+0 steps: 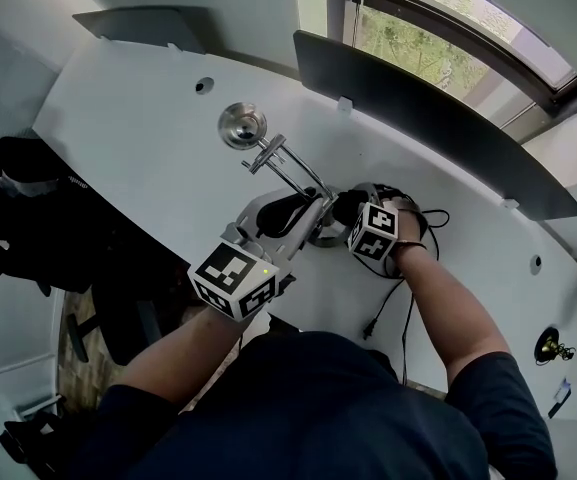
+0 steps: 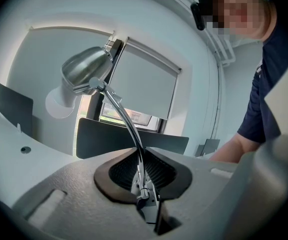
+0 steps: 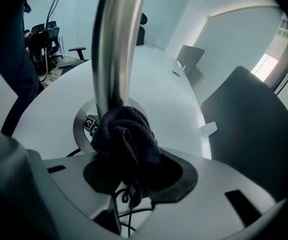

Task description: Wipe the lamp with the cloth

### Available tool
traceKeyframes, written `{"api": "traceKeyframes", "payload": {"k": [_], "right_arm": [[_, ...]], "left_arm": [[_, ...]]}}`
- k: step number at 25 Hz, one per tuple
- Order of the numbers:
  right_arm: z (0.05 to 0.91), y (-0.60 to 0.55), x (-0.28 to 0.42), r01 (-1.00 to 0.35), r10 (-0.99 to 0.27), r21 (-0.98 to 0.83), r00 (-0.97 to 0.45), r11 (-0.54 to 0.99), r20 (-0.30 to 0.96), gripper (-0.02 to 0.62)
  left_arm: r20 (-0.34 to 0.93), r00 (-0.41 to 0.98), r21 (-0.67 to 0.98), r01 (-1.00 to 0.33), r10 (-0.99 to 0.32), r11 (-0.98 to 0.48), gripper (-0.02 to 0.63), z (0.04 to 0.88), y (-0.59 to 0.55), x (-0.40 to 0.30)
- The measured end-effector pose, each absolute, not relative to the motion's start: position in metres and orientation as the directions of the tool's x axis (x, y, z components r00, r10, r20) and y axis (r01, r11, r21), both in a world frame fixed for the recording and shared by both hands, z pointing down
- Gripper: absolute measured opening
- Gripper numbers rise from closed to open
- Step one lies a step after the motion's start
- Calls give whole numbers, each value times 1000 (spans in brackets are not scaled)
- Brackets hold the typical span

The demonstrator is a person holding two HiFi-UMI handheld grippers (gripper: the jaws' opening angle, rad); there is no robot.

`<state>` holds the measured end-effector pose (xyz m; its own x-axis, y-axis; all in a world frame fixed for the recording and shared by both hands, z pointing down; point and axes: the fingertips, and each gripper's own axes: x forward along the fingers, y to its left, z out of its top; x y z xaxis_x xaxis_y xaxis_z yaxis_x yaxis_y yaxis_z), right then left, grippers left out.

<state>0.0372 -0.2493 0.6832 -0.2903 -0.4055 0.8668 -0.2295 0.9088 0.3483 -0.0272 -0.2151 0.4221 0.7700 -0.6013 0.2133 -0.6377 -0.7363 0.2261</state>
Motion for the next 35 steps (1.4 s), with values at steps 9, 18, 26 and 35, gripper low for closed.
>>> {"api": "traceKeyframes", "payload": {"k": [9, 18, 26, 35], "right_arm": [[686, -196, 24, -202, -376, 328, -282, 923, 883, 158], [689, -154, -8, -201, -334, 285, -286, 937, 898, 158], [690, -139, -48, -157, -301, 264, -305, 952, 903, 158], [677, -136, -70, -181, -280, 227, -369, 957, 886, 158]], "left_arm": [[204, 771, 224, -636, -603, -738, 51, 424, -215, -28], [207, 778, 240, -628, -593, -740, 51, 425, -214, -29], [211, 786, 236, -618, -581, -750, 48, 424, -208, -32], [213, 776, 241, -631, -594, -738, 23, 425, -200, -49]]}}
